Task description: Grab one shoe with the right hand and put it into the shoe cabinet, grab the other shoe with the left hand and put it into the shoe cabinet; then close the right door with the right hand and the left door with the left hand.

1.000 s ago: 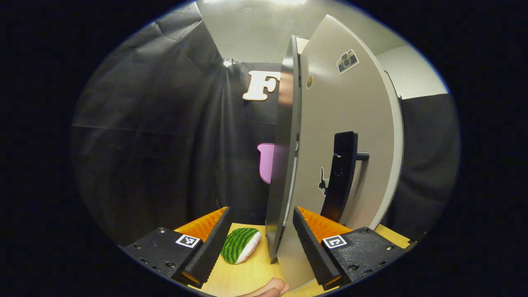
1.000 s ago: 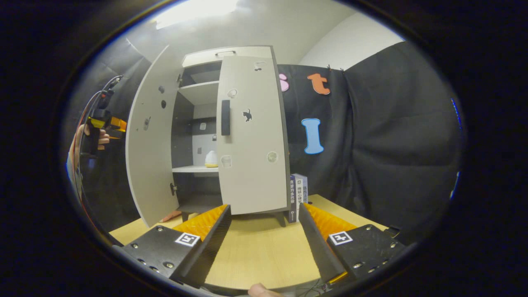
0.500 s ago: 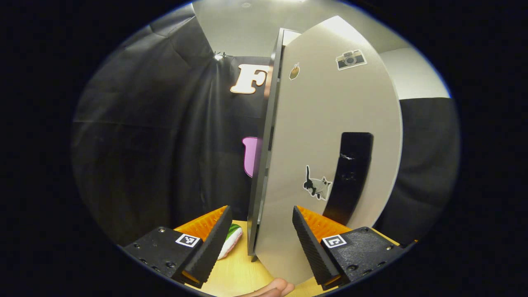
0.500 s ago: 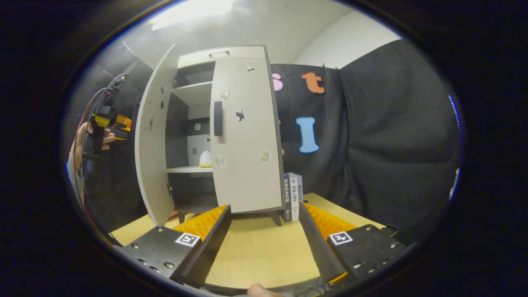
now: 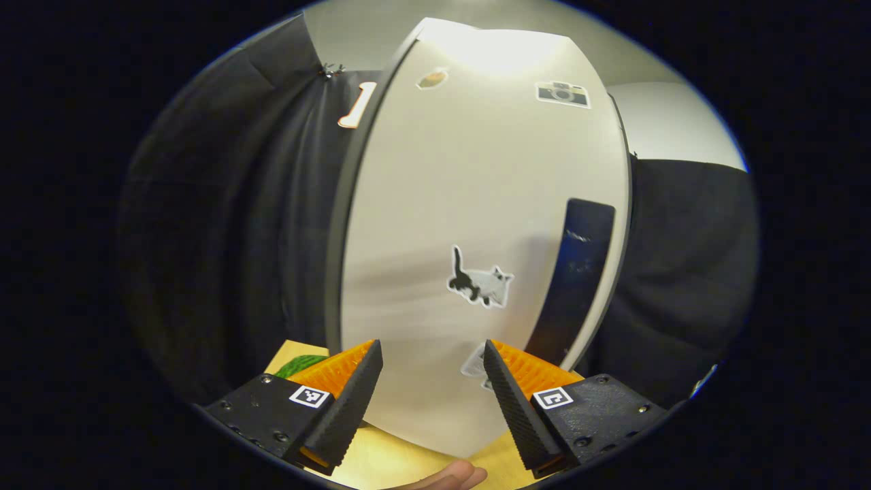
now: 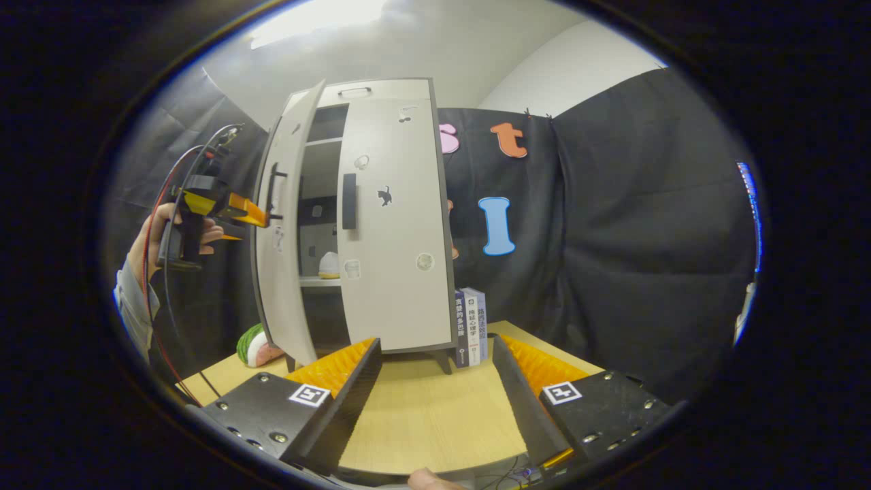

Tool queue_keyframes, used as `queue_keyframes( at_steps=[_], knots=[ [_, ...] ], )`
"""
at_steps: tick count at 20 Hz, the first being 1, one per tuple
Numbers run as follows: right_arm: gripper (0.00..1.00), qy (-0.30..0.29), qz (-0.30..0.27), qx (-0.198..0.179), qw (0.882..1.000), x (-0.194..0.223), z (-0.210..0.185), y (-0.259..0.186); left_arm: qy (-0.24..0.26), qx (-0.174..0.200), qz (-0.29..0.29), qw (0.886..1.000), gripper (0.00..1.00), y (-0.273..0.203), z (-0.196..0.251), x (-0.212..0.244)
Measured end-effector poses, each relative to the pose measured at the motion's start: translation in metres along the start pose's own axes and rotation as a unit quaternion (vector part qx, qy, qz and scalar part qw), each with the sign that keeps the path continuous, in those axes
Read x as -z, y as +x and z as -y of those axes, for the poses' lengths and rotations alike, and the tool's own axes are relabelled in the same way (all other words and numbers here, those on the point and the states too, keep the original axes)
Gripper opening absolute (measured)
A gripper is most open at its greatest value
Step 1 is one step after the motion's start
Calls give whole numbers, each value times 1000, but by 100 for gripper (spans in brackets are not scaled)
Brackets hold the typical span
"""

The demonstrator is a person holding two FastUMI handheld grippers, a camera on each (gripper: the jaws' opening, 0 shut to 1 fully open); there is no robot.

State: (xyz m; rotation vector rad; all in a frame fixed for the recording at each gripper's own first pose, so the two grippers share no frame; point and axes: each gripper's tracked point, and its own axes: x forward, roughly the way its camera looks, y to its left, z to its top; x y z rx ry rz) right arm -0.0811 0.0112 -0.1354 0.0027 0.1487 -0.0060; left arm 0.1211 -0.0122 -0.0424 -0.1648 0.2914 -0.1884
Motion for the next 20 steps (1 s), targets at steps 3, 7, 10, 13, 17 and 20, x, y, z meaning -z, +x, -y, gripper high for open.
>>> queue_keyframes(
  at_steps=[3,7,10,13,17,20],
  knots=[
    [98,-10,-6,4,1000,1,1,2,12,-4,-2,1000,100,-20,6,16],
    [97,-12,-14,8,1000,3,4,11,24,-15,-11,1000,93,-11,14,40],
    [97,-10,-21,12,1000,4,5,21,34,-22,-1,999,97,-26,13,47],
    [98,-8,-30,6,1000,5,3,25,33,-44,31,998,97,-39,3,47],
    [98,5,-26,-5,1000,-9,-2,29,14,-64,53,996,97,-75,-12,44],
    [98,41,-10,-55,998,-31,-25,33,17,-93,72,993,97,-99,-29,41]
  ],
)
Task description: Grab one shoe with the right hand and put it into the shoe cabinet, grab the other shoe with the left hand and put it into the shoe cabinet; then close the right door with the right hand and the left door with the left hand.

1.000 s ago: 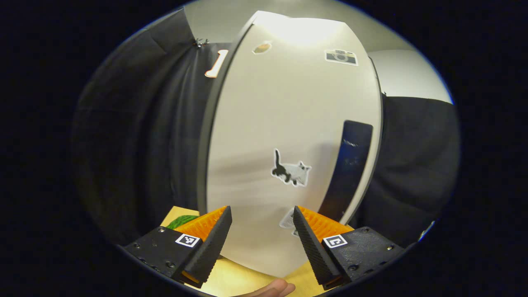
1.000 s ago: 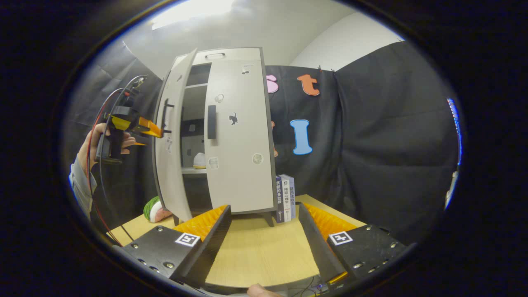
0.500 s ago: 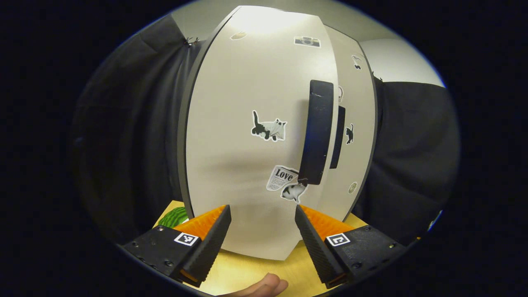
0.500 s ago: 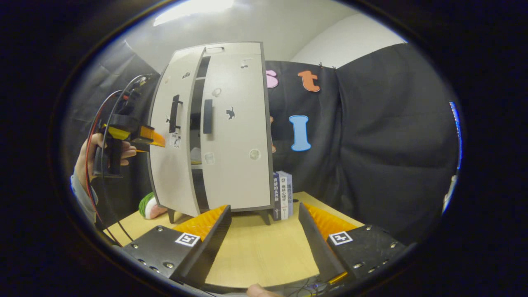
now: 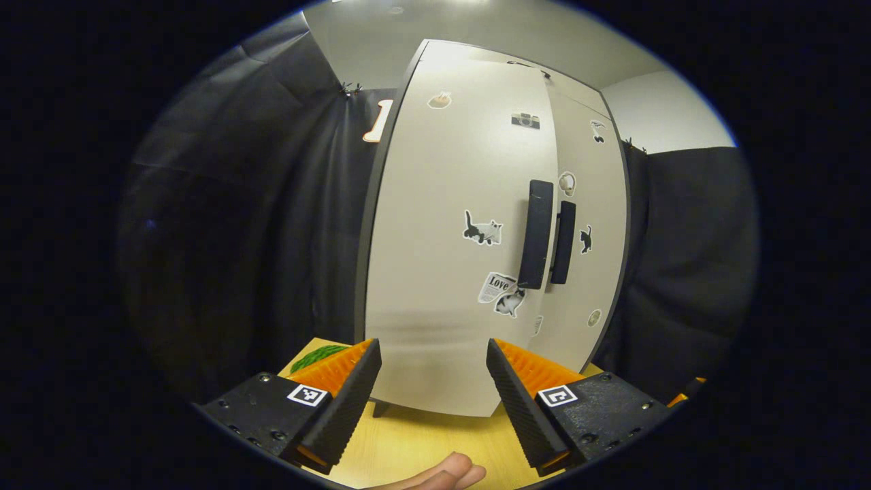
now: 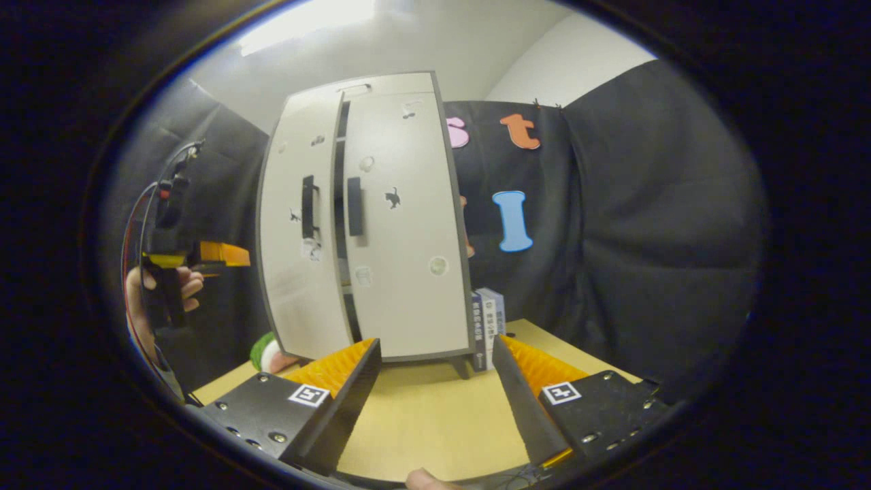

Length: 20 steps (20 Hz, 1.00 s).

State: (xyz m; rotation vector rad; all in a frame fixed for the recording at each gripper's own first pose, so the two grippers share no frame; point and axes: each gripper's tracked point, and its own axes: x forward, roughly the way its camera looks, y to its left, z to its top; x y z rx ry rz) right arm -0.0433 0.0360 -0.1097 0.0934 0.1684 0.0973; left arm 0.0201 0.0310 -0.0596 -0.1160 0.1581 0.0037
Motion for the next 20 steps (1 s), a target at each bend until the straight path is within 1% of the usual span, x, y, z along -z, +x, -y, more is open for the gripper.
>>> queue_keyframes(
  at_steps=[1,2,4,5,8,11,12,13,14,15,16,17,19,20],
  knots=[
    [98,9,6,-4,1000,-9,0,1,-3,-8,3,1000,93,-7,-4,-1],
    [98,13,9,-5,1000,-17,-2,3,-10,-9,8,1000,96,-16,-4,-2],
    [98,12,9,-13,1000,-27,-11,2,-21,5,21,1000,97,-31,1,-6],
    [98,3,13,-17,1000,-33,-15,2,-18,11,25,999,96,-38,4,-6],
    [98,-13,35,-13,999,-51,-23,-3,16,4,33,999,96,-61,7,-5],
    [98,-28,76,-30,996,-73,-38,-13,49,2,41,998,96,-81,16,0],
    [98,-33,78,-33,996,-74,-40,-16,59,5,39,997,96,-89,20,4],
    [98,-35,79,-31,996,-74,-39,-20,63,7,44,997,94,-95,23,5],
    [97,-37,80,-30,996,-74,-40,-22,66,5,51,997,96,-101,25,5],
    [97,-41,78,-26,996,-72,-39,-24,70,3,61,996,96,-107,25,4],
    [98,-47,74,-20,996,-68,-36,-26,67,-1,67,995,93,-109,25,8],
    [97,-54,70,-12,996,-67,-31,-35,64,3,71,995,96,-112,29,11],
    [97,-66,67,-5,996,-59,-29,-39,48,25,66,996,96,-117,38,22],
    [98,-61,67,0,996,-58,-27,-40,39,42,57,997,96,-117,45,30]
  ],
)
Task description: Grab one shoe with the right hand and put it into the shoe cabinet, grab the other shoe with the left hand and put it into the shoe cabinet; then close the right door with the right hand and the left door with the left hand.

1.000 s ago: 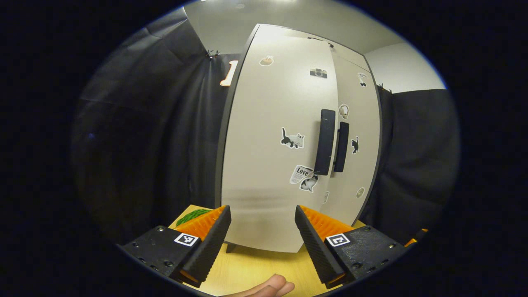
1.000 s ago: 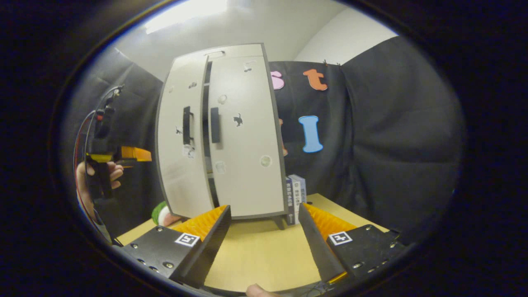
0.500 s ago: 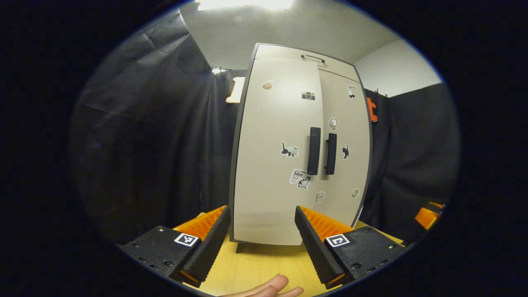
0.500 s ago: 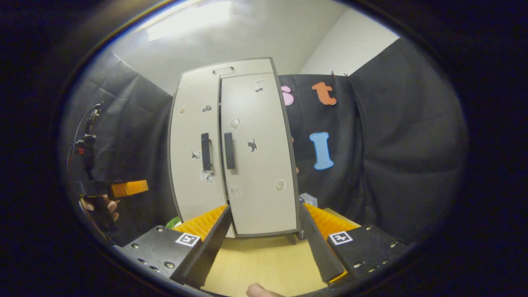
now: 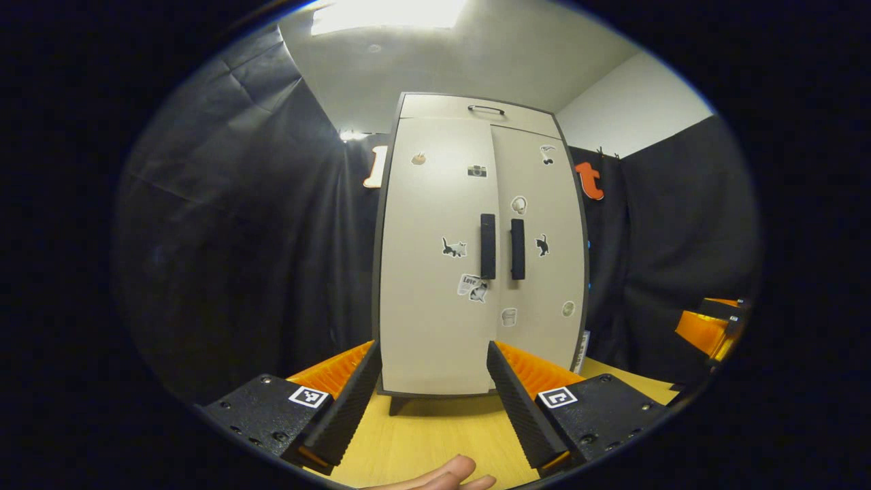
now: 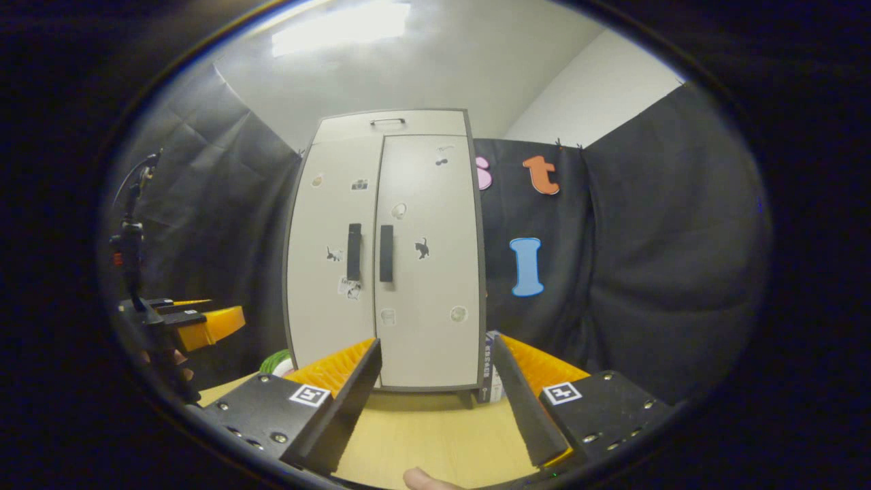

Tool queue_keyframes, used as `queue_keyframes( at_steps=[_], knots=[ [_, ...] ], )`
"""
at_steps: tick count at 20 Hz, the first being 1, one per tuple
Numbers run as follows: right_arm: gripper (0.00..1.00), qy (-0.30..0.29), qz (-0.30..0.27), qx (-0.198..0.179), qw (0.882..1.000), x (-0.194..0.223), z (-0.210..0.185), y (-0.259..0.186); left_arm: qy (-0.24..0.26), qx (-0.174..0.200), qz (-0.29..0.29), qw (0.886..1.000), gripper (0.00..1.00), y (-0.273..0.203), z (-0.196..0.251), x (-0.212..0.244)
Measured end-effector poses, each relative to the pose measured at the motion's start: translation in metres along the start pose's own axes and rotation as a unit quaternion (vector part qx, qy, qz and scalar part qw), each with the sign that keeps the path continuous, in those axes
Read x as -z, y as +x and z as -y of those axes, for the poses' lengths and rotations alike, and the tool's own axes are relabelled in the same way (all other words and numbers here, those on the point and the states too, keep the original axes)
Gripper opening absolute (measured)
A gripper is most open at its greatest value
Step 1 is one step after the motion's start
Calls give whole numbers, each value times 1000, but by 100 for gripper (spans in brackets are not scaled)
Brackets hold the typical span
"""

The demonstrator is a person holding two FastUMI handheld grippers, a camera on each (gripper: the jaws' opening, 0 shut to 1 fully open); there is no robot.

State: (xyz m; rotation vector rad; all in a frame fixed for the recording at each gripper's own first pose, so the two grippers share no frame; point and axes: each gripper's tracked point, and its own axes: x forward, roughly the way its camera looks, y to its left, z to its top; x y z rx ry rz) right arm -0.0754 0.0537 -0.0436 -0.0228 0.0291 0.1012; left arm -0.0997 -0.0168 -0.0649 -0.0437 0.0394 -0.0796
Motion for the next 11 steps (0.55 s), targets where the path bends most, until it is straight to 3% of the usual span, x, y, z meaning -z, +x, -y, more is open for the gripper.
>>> queue_keyframes(
  at_steps=[11],
  knots=[
    [98,104,17,3,994,-18,17,-17,-5,4,-22,1000,96,1,1,2]
  ],
)
